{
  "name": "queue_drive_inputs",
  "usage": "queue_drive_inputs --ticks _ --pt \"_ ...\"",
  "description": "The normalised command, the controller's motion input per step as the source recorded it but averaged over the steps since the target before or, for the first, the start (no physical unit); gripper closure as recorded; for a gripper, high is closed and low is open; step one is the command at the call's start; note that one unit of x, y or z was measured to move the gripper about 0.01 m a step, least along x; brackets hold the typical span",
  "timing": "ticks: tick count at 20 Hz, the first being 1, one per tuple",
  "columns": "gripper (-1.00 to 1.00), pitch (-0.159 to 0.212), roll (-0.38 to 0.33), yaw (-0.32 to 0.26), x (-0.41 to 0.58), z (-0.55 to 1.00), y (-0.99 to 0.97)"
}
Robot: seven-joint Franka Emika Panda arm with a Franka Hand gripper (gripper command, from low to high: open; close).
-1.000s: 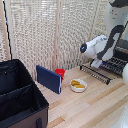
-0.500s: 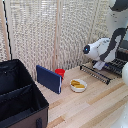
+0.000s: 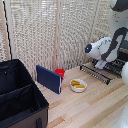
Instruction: Gently stretch your hand towards the oven tray's handle, obtaining a firm grip, and draw it cautiously out of the oven. Transition your grip to the hot dog bowl, gingerly seizing the edge, and elevate it from the surface. Hover the bowl over the tray, delicately lower it, and temper your grip, establishing the bowl's equilibrium.
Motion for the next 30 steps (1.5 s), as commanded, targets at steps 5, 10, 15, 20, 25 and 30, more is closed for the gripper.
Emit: queue_drive_inputs --ticks 5,10,15,20,25,30 --pt "1.0 0.025 0.243 -0.078 0.0 0.05 0.23" --pt "1.0 0.0 0.044 -0.086 -0.002 -0.04 0.81" --pt "1.0 0.0 -0.02 -0.114 0.057 -0.1 0.88" --pt "1.0 0.003 -0.072 -0.095 -0.007 -0.06 0.79" --pt "-1.0 0.022 -0.006 0.014 0.044 -0.02 0.17" --pt "-1.0 0.02 0.047 0.066 0.002 0.03 0.0"
